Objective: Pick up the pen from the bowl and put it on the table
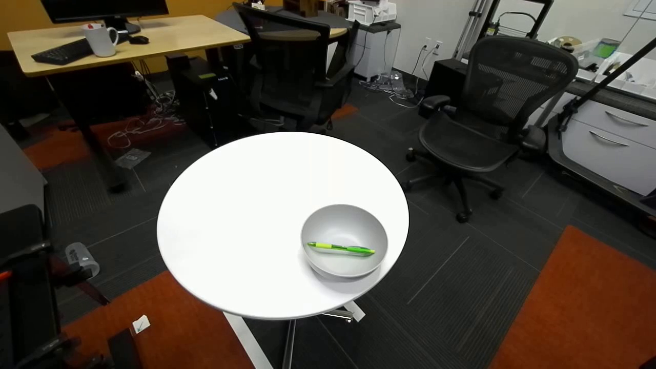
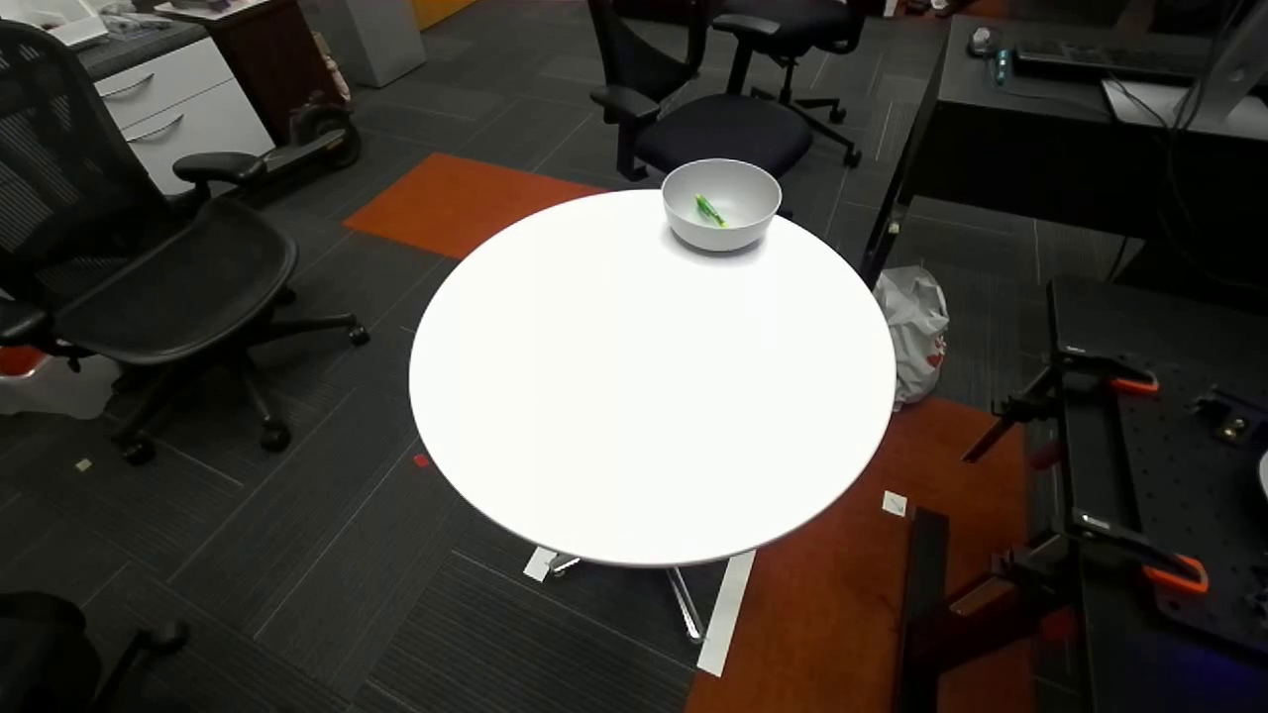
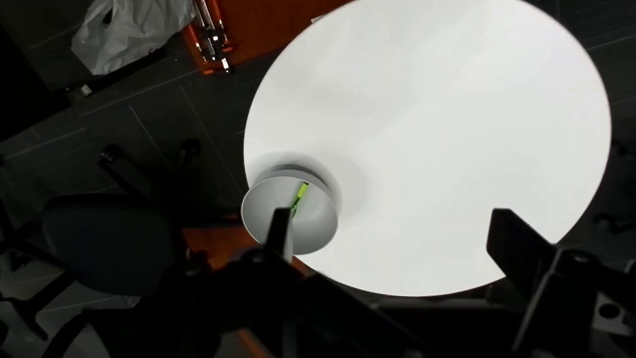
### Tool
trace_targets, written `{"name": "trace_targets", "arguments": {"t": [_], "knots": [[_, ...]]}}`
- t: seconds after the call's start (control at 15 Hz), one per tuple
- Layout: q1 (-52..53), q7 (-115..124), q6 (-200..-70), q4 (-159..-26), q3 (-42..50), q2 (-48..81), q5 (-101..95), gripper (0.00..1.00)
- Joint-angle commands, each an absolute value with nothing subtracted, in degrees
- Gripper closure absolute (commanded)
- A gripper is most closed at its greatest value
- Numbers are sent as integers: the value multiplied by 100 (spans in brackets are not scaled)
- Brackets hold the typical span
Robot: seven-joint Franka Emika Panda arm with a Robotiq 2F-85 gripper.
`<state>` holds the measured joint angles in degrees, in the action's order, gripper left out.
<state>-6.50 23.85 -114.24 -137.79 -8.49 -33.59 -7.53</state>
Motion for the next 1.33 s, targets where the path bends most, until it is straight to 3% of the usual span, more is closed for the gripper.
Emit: {"name": "trace_targets", "arguments": {"t": [0.0, 0.8, 1.27], "knots": [[-996, 2550, -11950, -13510, -637, -2407, -1206, 0], [-1024, 3367, -13786, -12454, 364, 683, -1414, 0], [-806, 3456, -14208, -11686, 936, 2098, -918, 0]]}}
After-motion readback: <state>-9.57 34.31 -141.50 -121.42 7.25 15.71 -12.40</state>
